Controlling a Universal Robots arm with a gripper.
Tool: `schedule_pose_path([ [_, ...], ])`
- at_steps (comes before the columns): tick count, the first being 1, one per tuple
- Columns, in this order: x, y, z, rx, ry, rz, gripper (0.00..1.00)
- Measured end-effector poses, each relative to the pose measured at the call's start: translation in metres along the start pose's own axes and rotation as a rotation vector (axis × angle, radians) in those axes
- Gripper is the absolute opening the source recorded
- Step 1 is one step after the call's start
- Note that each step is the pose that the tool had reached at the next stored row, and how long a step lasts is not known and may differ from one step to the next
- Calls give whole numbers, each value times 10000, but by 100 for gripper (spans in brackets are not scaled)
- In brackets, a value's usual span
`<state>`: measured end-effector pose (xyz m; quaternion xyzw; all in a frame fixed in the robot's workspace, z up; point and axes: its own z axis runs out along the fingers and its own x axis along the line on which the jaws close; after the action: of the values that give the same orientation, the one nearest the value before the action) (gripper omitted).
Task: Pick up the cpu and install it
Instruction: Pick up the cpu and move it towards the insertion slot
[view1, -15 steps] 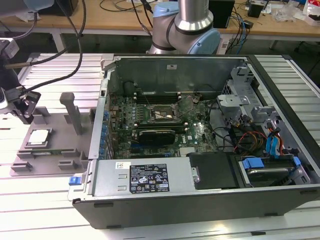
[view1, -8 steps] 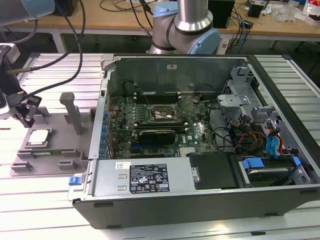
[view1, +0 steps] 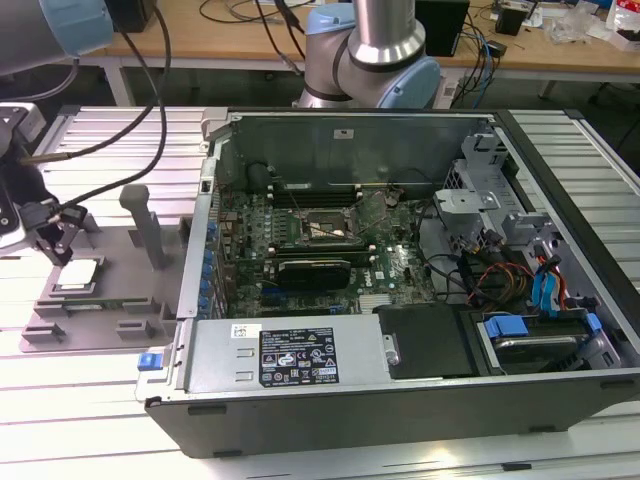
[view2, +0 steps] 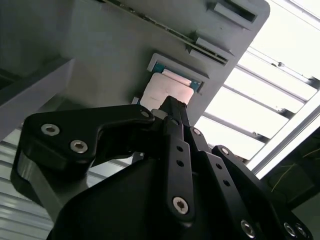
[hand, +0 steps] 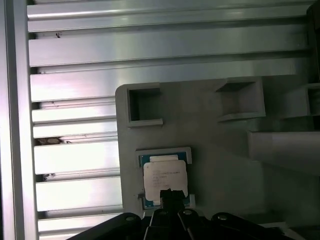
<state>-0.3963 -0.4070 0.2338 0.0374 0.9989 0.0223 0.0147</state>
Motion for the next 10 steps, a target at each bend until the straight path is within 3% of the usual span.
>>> schedule_pose_path([
  [10, 6, -26, 165, 0, 0, -2, 11],
])
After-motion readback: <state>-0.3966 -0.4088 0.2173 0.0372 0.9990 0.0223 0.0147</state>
